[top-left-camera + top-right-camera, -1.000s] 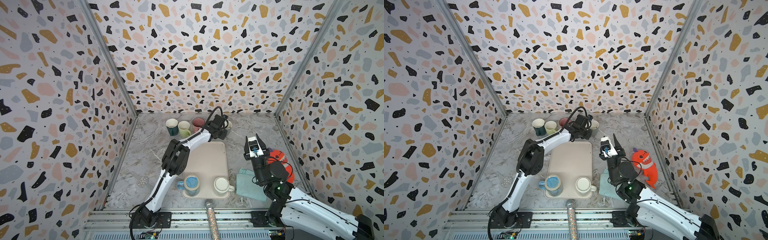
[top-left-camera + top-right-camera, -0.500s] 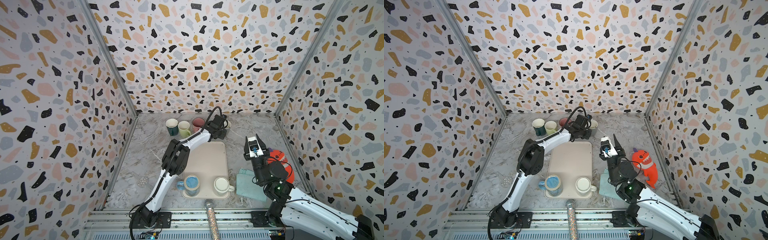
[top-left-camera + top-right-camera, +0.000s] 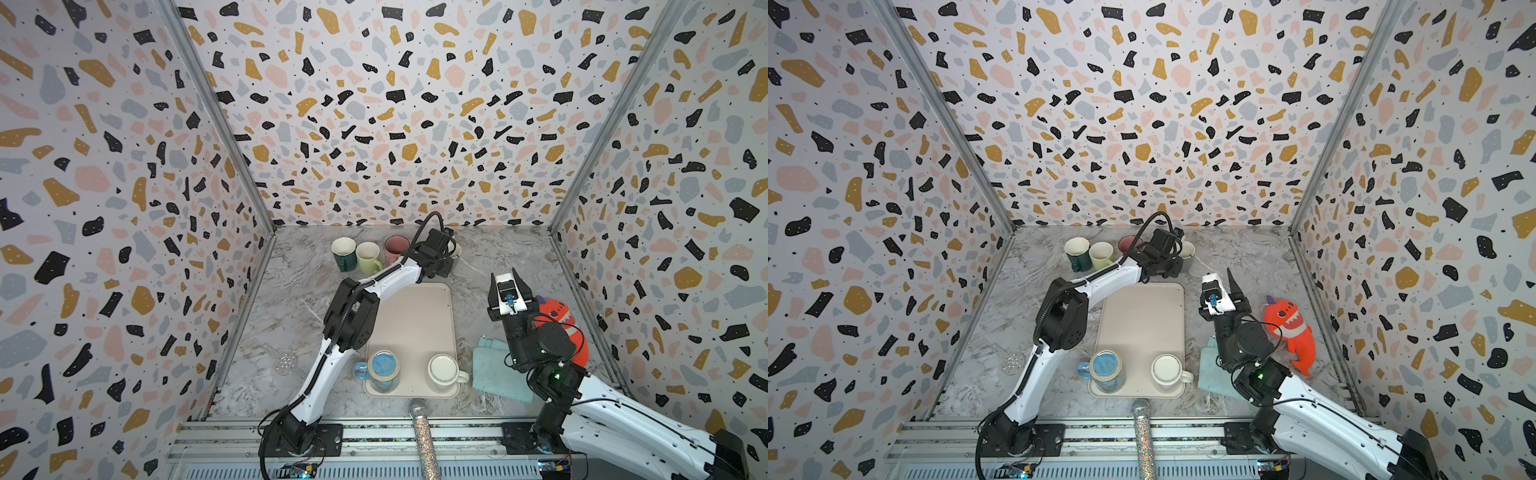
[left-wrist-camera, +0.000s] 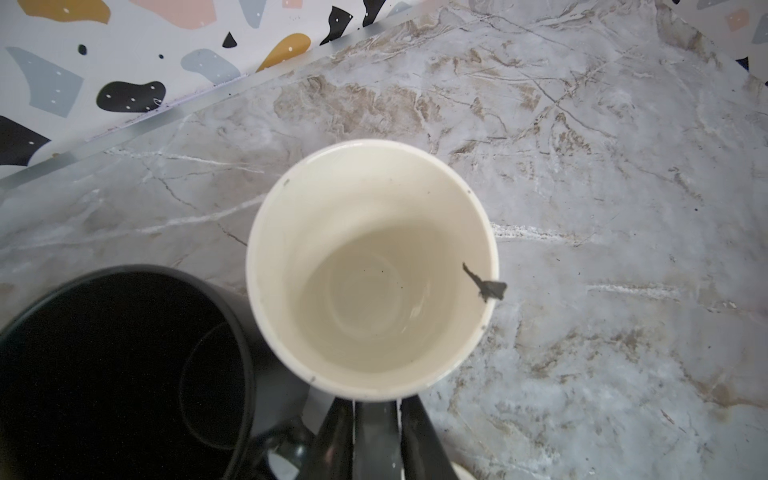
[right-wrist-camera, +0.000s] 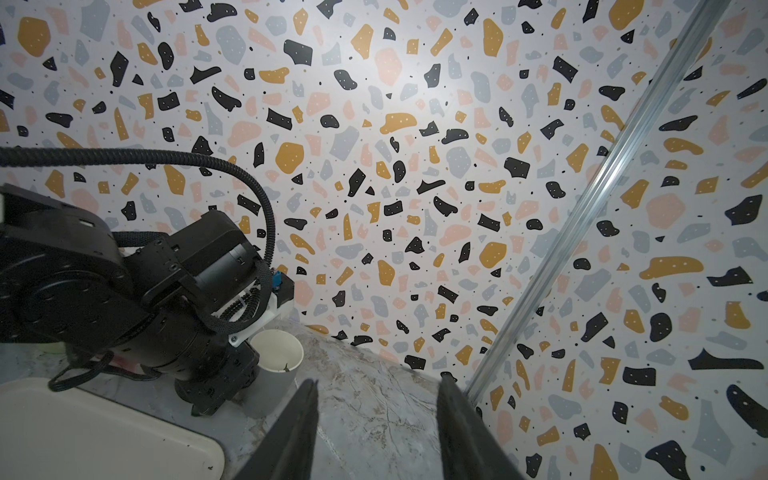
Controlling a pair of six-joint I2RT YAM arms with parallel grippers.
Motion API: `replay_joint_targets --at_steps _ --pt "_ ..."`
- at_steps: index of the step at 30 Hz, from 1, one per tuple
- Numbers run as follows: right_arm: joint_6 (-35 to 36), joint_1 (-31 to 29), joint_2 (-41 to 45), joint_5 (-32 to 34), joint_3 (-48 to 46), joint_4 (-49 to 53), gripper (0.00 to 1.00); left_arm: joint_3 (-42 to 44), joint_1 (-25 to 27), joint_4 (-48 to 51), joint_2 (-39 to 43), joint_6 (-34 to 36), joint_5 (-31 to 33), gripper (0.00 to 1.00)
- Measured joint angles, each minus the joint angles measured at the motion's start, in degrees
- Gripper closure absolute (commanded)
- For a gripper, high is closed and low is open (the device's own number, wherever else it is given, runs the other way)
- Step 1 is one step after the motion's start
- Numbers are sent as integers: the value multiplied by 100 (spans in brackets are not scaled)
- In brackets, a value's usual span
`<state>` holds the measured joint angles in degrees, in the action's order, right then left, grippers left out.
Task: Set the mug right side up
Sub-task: 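Lower the grey mug upright beside the black mug with the left gripper and release, then draw the left gripper back while the right gripper moves to the cream mug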
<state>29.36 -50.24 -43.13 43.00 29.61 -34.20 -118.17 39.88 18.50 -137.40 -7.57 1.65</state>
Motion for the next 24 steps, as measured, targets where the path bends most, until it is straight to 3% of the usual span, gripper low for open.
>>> replay_joint_targets --at_steps 10,19,24 --pt "-203 4 -22 -33 9 155 48 208 -2 -50 153 7 -52 71" --pt "-1333 37 -691 -531 1016 1589 41 1438 0 -107 1534 -2 13 69" --pt "-2247 92 -1340 -1084 1926 2671 44 2105 -2 -256 2514 -17 203 67"
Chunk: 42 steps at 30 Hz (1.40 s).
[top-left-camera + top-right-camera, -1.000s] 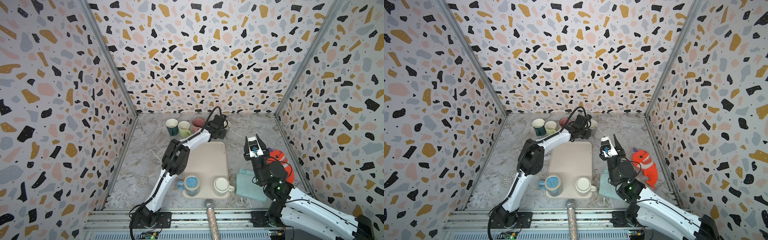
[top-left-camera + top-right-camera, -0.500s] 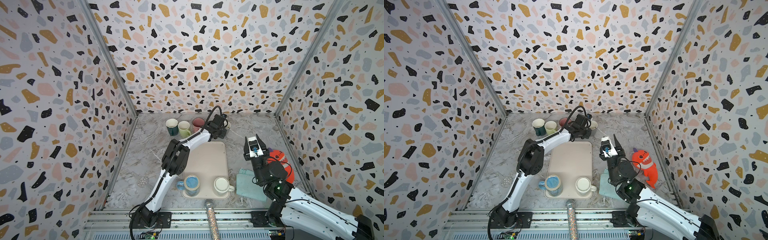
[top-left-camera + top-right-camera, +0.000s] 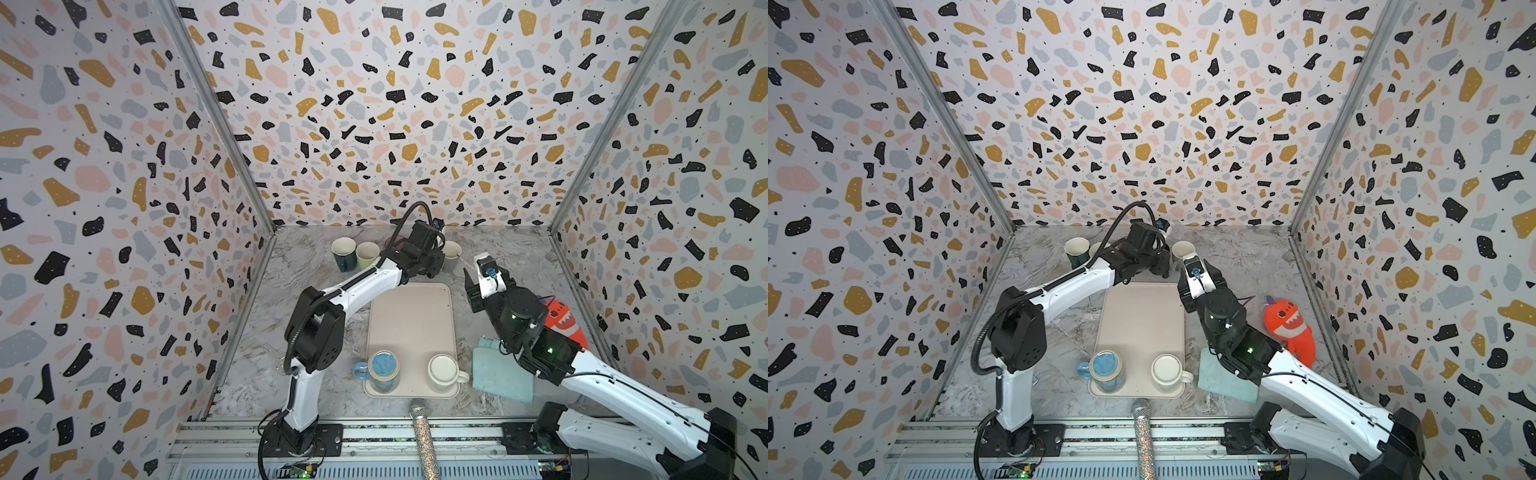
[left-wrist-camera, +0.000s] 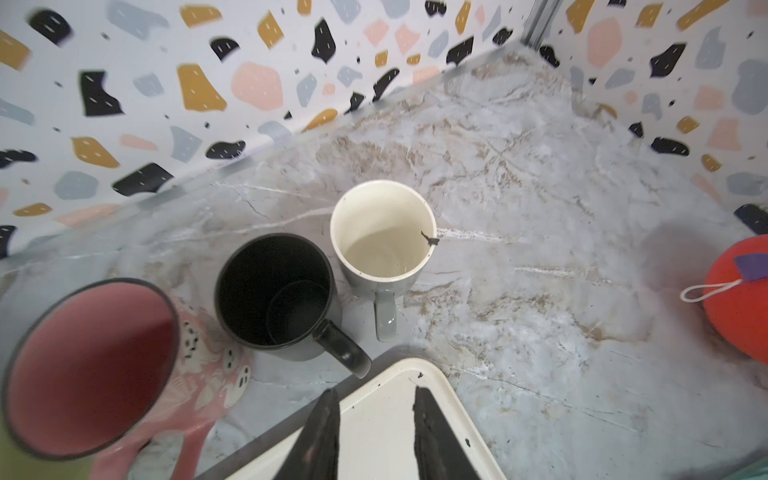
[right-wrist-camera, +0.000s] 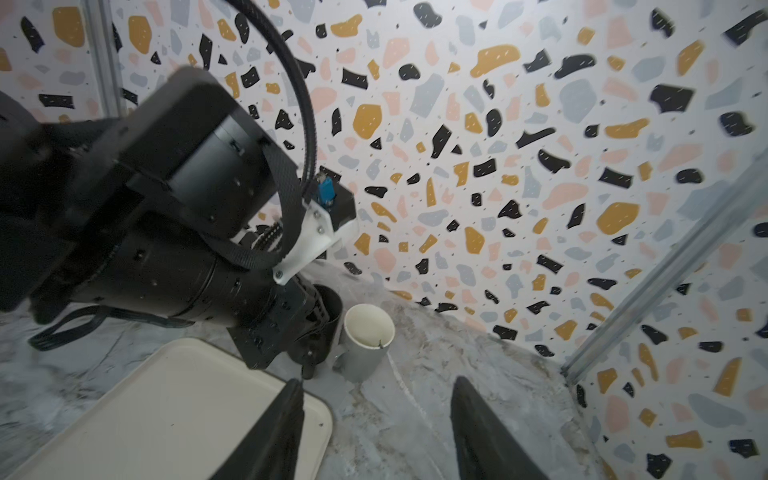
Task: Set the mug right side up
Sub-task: 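Draw the left gripper back while the right gripper moves to the cream mug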
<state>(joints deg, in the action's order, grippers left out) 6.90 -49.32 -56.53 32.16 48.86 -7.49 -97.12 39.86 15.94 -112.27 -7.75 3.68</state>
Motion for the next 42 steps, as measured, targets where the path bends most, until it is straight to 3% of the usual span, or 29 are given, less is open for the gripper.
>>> replay_joint_targets --at_steps 7,14,17,23,30,42 --pt "-1443 625 -907 -1648 748 1513 43 1554 -345 -188 1572 -111 214 65" --pt "-3213 2599 -1392 -4599 837 2603 49 2632 -1036 -374 2743 -254 463 58" --pt "-3978 3263 -1355 -5829 529 2616 49 2817 -1062 -463 3051 -264 538 56" --pt "-5746 3694 -1215 -7899 -807 2253 49 2938 -1132 -538 3276 -269 682 52" --pt "-6745 3709 -944 -8725 -1482 2723 46 3134 -1252 -560 3327 -341 804 51" --pt "-8489 3709 876 -8826 -2511 2719 38 3185 -1320 -575 3383 -490 833 49"
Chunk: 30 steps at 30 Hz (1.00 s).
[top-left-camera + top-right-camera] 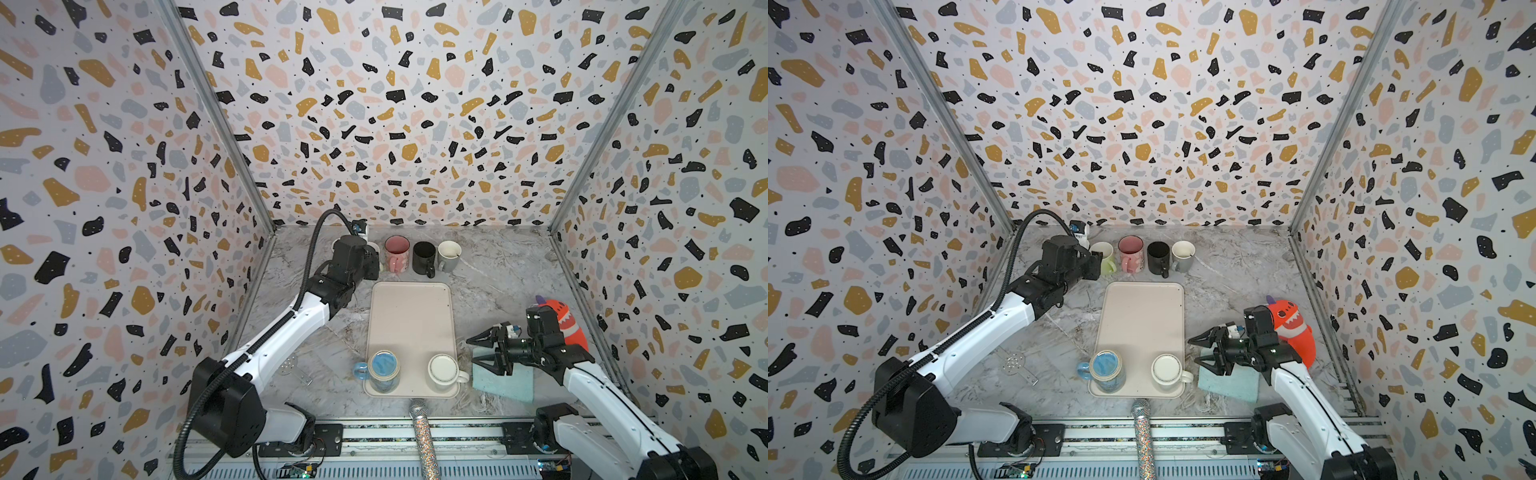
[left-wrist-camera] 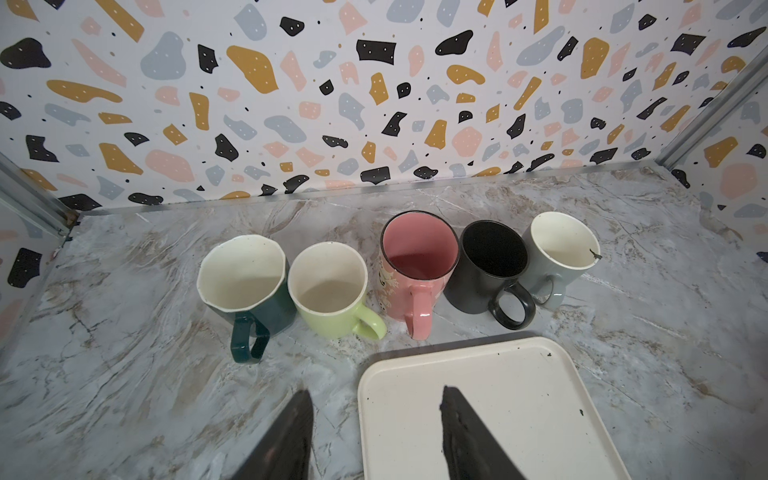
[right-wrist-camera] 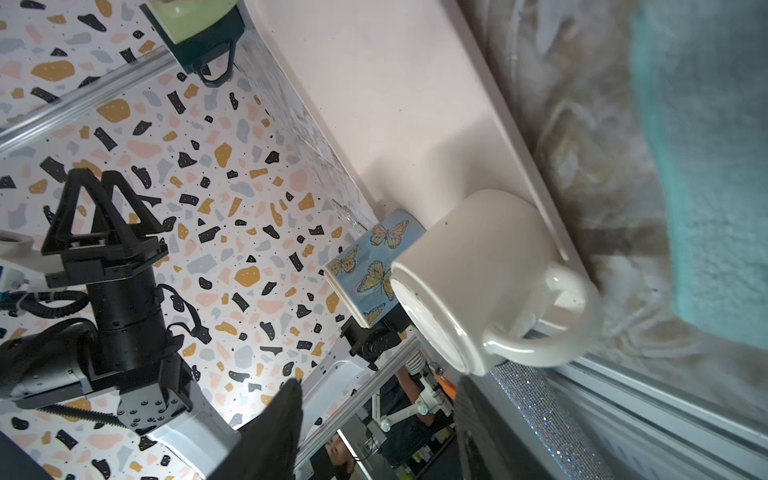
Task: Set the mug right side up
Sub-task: 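Draw the left gripper back while the right gripper moves to the cream mug, then close the right gripper on the upside-down cream mug on the tray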
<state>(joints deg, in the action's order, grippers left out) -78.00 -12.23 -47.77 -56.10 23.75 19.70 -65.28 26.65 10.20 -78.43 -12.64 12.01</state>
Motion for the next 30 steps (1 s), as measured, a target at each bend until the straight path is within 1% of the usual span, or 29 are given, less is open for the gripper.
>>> replay_joint_targets --at_steps 5,9,14,17,24,30 --pt "-796 -33 933 26 -461 225 37 0 -15 -4 0 -74 -35 49" --pt "-1292 -240 1320 66 -732 302 36 0 -31 -7 0 -151 -68 49" --pt "-1939 -765 1346 186 -1088 85 35 0 -31 -7 0 -181 -85 49" --pt "-2251 -960 1300 262 -1266 -127 34 4 -31 -7 0 -195 -85 49" --pt "-3001 -1012 1298 562 -1602 -754 35 31 -52 -9 0 -199 -87 48" --pt "-3388 -1019 1049 734 -1622 -1322 37 33 -68 -11 -2 -205 -98 48"
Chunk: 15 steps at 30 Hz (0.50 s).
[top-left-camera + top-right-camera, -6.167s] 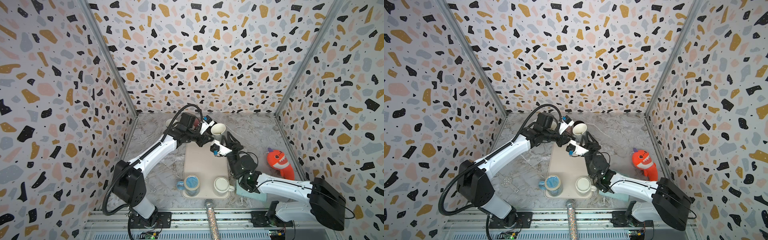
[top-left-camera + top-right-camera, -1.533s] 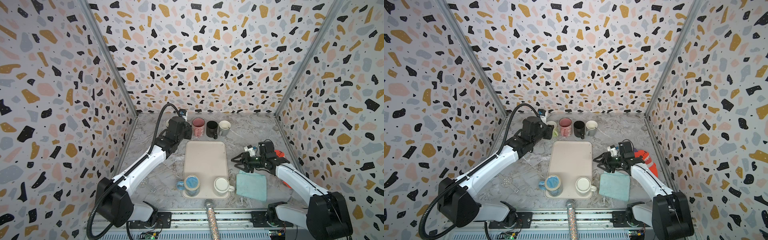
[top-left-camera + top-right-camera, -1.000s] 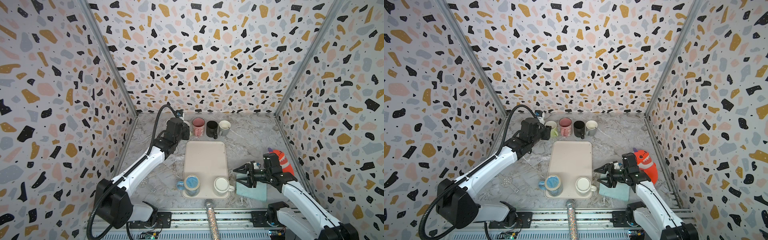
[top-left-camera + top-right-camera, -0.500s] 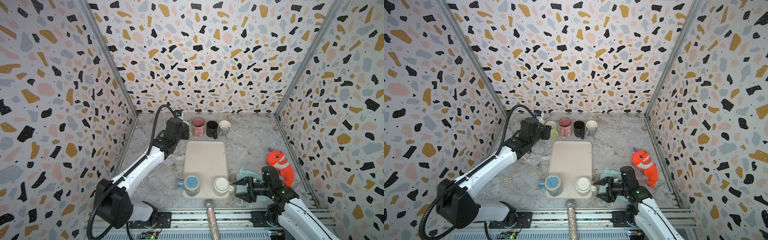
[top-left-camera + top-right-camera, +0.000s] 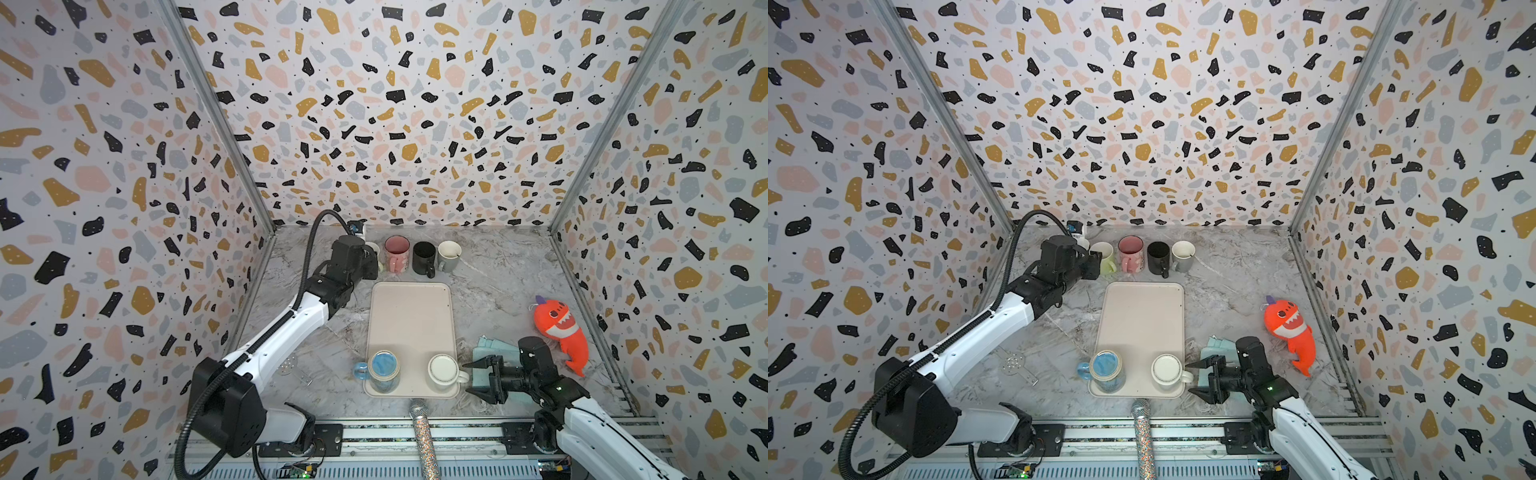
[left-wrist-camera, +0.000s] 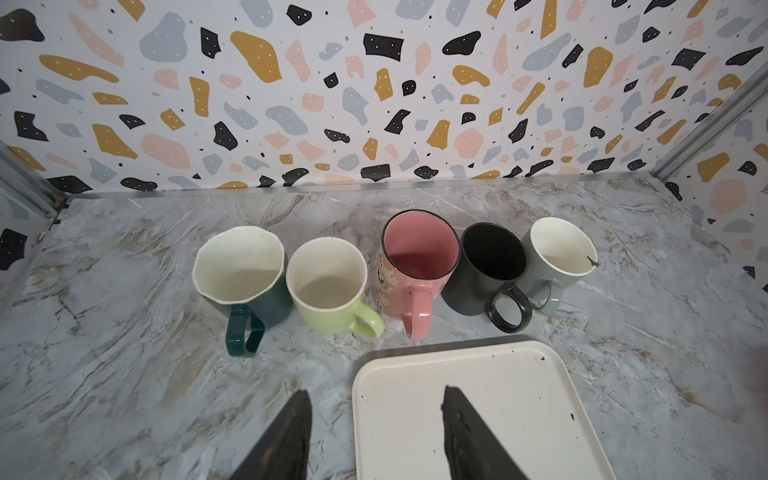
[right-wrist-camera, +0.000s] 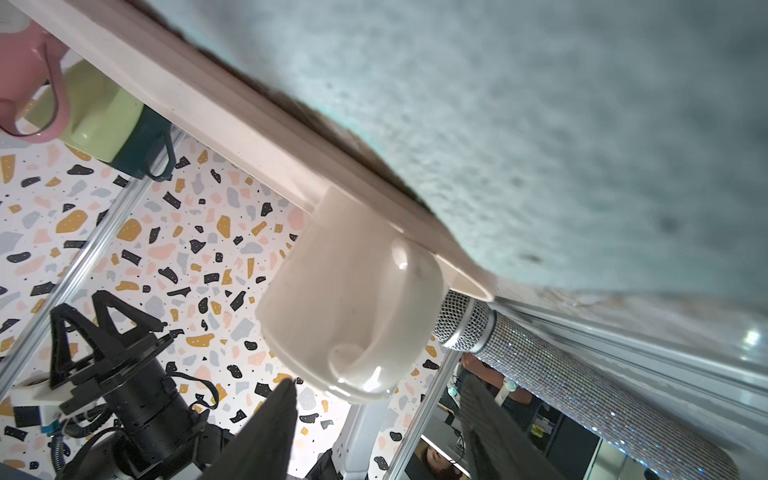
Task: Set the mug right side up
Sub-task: 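Close the right gripper on the upside-down cream mug on the tray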
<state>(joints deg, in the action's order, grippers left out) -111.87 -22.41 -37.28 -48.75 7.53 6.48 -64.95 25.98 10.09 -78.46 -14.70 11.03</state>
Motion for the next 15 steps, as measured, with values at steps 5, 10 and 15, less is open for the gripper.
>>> replay_joint_targets --at_steps 5,10,15 --pt "-116 0 -433 35 0 -413 42 0 -15 -9 -4 -2 0 48" --pt "-146 0 -824 39 0 -761 51 0 -44 -24 -20 -2 0 48" --pt "-149 0 -1132 24 0 -1106 61 4 -68 -33 -55 0 0 47"
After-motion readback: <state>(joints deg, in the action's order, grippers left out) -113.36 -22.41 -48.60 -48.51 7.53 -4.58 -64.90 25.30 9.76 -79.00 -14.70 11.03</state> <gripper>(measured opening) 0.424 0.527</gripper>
